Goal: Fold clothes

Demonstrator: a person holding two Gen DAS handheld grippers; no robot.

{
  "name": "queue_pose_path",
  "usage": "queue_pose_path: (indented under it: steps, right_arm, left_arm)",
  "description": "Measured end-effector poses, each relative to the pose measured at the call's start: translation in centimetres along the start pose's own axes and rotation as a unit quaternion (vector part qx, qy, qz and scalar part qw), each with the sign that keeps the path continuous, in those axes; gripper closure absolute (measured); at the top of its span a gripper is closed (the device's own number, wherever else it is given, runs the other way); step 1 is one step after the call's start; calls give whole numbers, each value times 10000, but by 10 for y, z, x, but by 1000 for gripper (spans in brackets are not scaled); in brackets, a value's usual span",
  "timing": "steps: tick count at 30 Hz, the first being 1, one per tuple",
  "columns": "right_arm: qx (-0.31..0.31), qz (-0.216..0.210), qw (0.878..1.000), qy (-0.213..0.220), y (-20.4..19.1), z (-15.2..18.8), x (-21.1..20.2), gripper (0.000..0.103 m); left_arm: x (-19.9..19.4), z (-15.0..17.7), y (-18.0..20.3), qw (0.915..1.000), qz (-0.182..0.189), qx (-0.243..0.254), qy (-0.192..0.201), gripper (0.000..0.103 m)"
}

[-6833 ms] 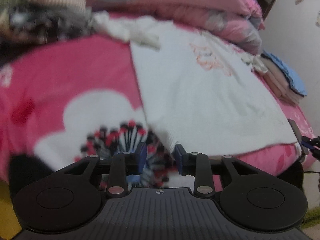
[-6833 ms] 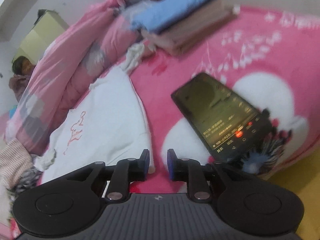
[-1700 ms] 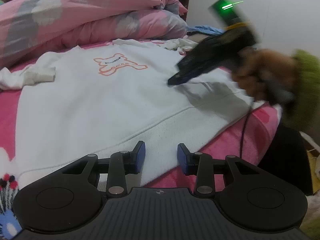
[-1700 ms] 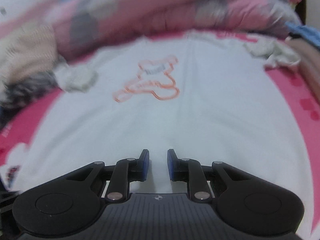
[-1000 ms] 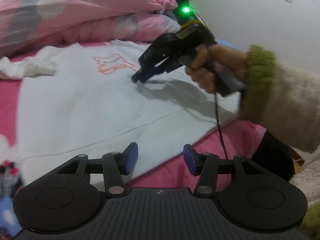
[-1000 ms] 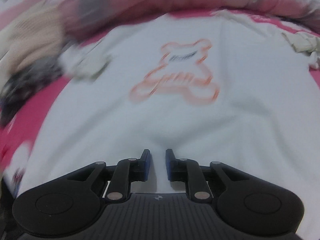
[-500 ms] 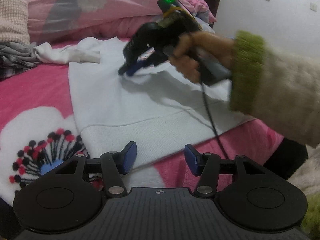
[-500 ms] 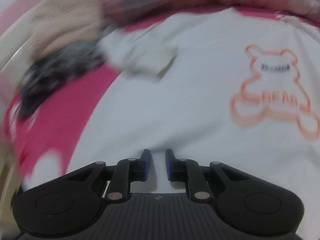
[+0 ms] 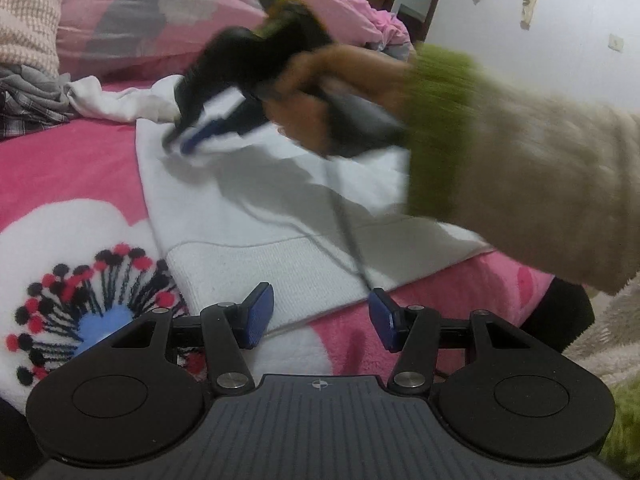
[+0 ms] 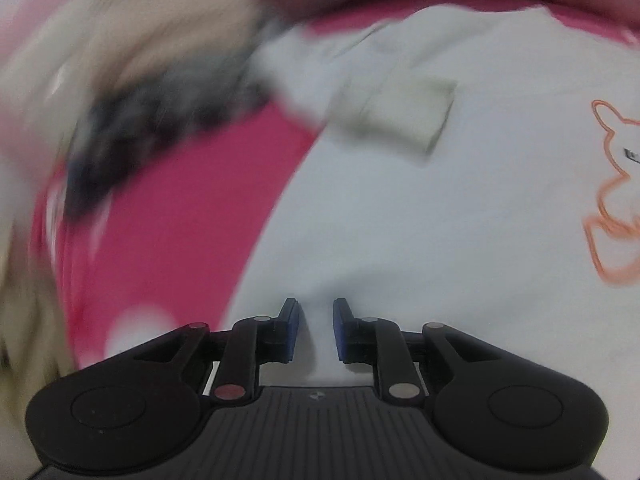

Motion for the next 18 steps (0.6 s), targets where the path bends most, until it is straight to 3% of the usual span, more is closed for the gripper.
queue_pose_path:
  steps: [3,5,9,11,14,18]
  right_arm:
    - [600,34,9973,429,17,-22,4,82]
    - [369,-183,9979,501,10,-16,-21,82]
    - [-405,-457,9981,-40,-8,18,-56,74]
    - [-670,-407,9961,-396,-14,31,-45,74]
    - [-818,-343,9956,-309,-25,29,-14,73]
    - [-663,-427,9958,469,-42,10,3,73]
  left_arm:
    - [-2,1,-1,10000,47,-29,31,50]
    - [-3,1,-4,9999,130,-93,37,50]
    - [-6,-1,-11,9994,267,-209,-1,50]
    - [-6,-1,-14,9992,296,-259,-12,50]
    - [-7,0,-11,9995,225,-232,-23,50]
    - [-11,1,-8,9998,111,-179,-47,50]
Point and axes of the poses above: each gripper's, at about its wrist camera, not at the fingertips, and x roughly the way its jaws point, y to its right, z to its underside, the point moved 1 cm from there along x, roughly the way its jaws point, and after that the axes turned 12 degrees about -x, right-handed, at the moved point
